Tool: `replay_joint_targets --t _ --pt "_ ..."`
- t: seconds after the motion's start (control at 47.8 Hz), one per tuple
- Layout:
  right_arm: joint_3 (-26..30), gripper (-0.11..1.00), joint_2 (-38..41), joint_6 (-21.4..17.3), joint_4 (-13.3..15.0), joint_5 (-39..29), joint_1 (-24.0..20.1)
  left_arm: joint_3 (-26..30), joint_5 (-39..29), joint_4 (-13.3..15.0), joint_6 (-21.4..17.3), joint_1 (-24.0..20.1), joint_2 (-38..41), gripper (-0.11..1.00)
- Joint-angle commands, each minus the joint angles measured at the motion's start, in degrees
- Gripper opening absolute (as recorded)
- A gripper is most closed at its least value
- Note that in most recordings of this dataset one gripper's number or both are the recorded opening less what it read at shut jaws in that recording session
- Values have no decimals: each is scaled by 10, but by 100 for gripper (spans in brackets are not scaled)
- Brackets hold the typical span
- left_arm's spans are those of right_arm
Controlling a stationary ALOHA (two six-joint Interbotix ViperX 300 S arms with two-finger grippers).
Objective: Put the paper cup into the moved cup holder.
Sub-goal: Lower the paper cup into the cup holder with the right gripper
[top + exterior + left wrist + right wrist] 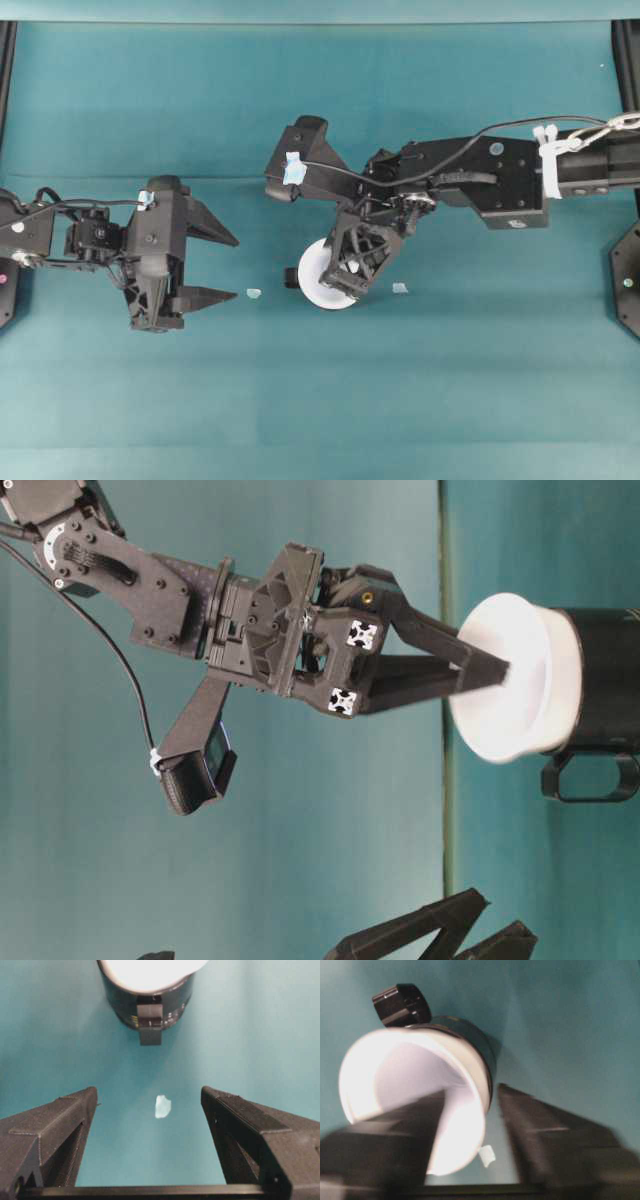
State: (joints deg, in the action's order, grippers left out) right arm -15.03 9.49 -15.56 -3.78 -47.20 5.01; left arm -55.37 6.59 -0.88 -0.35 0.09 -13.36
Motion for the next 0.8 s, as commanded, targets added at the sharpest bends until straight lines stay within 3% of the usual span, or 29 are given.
replay_joint_targets --t 0.0,0.084,0.147,0.774 --pt "4 66 -9 -1 -3 4 -2 4 2 -1 -1 0 -3 86" --pt "4 88 -11 -1 -3 2 -4 4 2 -1 -1 0 -3 86" --pt "4 95 -12 -1 -2 2 -4 4 3 -1 -1 -1 -3 86" --pt "4 92 -27 -3 1 9 -7 4 3 -1 0 -1 -3 86"
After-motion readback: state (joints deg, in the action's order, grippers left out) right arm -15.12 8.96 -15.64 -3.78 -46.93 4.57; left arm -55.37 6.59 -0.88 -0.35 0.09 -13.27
